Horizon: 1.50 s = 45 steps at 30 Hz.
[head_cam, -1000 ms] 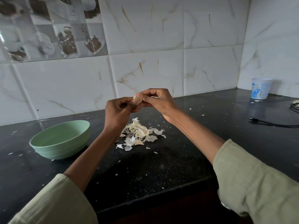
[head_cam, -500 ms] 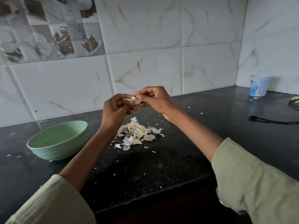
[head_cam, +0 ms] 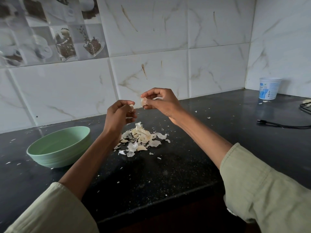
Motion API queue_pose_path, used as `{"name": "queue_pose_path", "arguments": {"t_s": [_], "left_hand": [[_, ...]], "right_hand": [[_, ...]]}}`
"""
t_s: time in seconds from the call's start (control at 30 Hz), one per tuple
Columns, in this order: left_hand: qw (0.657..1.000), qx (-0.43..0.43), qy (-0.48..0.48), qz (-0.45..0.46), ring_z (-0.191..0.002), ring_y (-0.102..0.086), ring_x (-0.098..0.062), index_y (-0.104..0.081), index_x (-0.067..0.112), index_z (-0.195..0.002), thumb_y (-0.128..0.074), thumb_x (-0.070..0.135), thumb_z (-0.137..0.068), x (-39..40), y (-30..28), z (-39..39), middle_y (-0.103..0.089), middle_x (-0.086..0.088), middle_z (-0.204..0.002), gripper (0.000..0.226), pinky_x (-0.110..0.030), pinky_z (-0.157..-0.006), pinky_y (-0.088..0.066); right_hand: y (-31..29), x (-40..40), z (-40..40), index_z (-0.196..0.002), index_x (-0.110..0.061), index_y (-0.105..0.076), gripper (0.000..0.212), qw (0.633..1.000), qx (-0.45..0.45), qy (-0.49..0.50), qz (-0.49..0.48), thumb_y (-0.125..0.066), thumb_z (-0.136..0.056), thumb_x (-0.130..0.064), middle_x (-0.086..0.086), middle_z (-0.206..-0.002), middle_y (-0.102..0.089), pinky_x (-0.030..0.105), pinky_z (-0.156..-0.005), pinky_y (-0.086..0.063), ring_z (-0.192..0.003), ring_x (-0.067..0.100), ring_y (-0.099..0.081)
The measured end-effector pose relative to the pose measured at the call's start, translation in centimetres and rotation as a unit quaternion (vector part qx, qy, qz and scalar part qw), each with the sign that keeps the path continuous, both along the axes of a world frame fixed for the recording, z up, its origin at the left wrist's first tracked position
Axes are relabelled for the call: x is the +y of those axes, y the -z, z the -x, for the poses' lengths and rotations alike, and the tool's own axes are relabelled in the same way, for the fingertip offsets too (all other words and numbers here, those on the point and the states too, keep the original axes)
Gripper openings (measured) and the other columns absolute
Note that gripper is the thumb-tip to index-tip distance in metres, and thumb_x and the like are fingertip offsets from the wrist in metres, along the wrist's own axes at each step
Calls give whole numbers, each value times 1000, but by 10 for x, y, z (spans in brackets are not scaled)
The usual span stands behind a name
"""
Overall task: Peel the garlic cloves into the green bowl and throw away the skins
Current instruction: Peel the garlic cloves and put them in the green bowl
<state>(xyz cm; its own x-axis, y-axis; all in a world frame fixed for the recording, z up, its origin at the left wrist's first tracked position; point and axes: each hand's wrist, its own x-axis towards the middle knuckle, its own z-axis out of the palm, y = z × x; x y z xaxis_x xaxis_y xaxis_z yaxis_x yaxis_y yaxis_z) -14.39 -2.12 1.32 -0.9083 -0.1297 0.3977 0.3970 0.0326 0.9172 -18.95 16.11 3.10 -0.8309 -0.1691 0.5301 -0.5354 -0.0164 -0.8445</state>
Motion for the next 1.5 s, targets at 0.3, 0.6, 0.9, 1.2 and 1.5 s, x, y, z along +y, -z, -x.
{"name": "queue_pose_path", "arguments": {"t_s": [0.3,0.6,0.9,1.2,1.5], "left_hand": [[997,-70,9,-4,-50,-25,-11,-40,15,-69,-32,10,-91,4,1,1,-32,1,-64,25,-21,-40,-23],[977,-35,-11,211,-50,-36,-11,-66,7,-92,-41,9,-109,0,2,0,-41,0,-66,31,-23,-46,-32],[740,-14,-428,519,-75,-48,-37,-59,4,-80,-45,10,-91,-39,-58,-38,-49,-12,-71,19,-39,-74,-35],[766,-218,-377,473,-93,-48,-36,-52,6,-90,-45,12,-85,-56,-55,-47,-49,-11,-85,10,-51,-110,-28],[832,37,-222,508,-68,-64,-19,-70,17,-80,-56,46,-105,-23,-21,-15,-69,2,-74,41,-33,-62,-47]], "right_hand": [[1,-1,-1,-100,-4,-79,18,999,-8,12,-43,-85,-84,-8,13,-97,-78,27,-75,-63,-87,23,-77],[7,2,6,-88,-15,-79,8,982,28,125,-140,-84,-82,-11,-3,-80,-77,31,-73,-63,-66,6,-70],[13,-2,13,-89,-19,-79,13,956,79,124,-253,-88,-80,-16,-10,-83,-76,17,-74,-54,-80,2,-71],[13,-2,13,-89,-20,-79,12,959,82,112,-247,-87,-81,-15,-9,-84,-77,18,-77,-56,-77,-1,-71],[7,-2,5,-105,2,-74,21,996,-23,-41,-76,-81,-87,-6,12,-91,-77,23,-73,-61,-79,17,-74]]}}
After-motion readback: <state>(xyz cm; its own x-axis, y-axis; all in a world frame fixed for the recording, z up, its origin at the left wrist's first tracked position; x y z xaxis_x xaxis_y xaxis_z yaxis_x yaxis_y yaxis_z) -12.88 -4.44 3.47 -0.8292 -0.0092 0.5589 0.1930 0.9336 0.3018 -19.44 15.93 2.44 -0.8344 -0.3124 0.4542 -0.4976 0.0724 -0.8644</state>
